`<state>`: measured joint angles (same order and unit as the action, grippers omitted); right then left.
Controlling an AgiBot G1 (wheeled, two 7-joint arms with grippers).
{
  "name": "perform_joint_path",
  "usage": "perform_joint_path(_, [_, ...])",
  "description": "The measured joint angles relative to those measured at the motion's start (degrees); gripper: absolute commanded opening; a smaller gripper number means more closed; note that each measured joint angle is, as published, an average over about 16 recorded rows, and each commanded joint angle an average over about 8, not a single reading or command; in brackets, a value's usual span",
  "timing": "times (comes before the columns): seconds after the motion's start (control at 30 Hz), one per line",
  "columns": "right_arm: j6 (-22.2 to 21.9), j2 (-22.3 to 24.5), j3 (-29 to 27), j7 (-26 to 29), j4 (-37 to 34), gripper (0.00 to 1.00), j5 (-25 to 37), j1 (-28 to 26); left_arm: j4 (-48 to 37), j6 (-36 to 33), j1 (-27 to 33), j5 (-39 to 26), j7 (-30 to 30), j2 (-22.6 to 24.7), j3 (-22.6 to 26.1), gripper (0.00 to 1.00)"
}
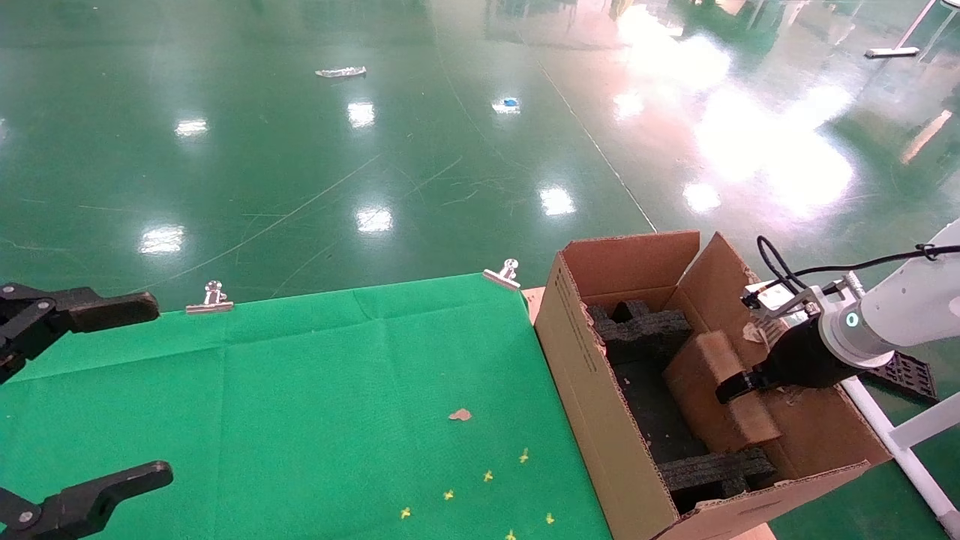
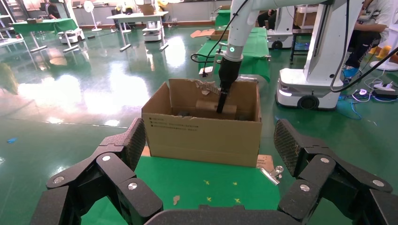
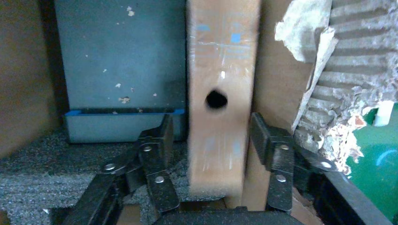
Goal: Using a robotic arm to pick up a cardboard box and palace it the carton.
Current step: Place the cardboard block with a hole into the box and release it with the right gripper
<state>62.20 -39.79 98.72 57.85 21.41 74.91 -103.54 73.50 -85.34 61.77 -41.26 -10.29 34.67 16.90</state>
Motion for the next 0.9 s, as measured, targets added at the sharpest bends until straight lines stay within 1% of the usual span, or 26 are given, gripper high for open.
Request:
perform_joint_path(0.17, [0.5,0.48,-0.52,-1.34,1.23,1.0,0.28,-3.39,0.0,0.01,0.0,0.01,0.01,-0.01,0.02,1.0])
perform_joint_path(0.33, [0.83,2.37,-1.59,-3.23,5.12,1.0,0.91,-9.5,0.0,0.01,0.01,0.02,0.02,-0.01,0.03,1.0])
perform_joint_path(0.5, [0.78,5.8,-3.02,-4.57,12.61,1.0,2.02,-17.01,0.0,0.02,0.01,0.03,0.02,-0.02,0.05,1.0])
perform_joint_path(0.63, [0.26,9.05,-4.08,-4.58,19.85,1.0,2.76,-21.78,0.0,0.03,0.01,0.04,0.03,-0.03,0.06,1.0])
perform_joint_path(0.77, [-0.39,11.93,-4.95,-4.01,26.54,1.0,3.39,-24.75,-0.01,0.04,0.01,0.05,0.04,-0.03,0.07,1.0])
perform_joint_path(0.9, [-0.73,13.89,-6.32,-3.68,31.72,1.0,3.37,-25.27,-0.02,0.04,0.01,0.06,0.05,-0.03,0.08,1.0])
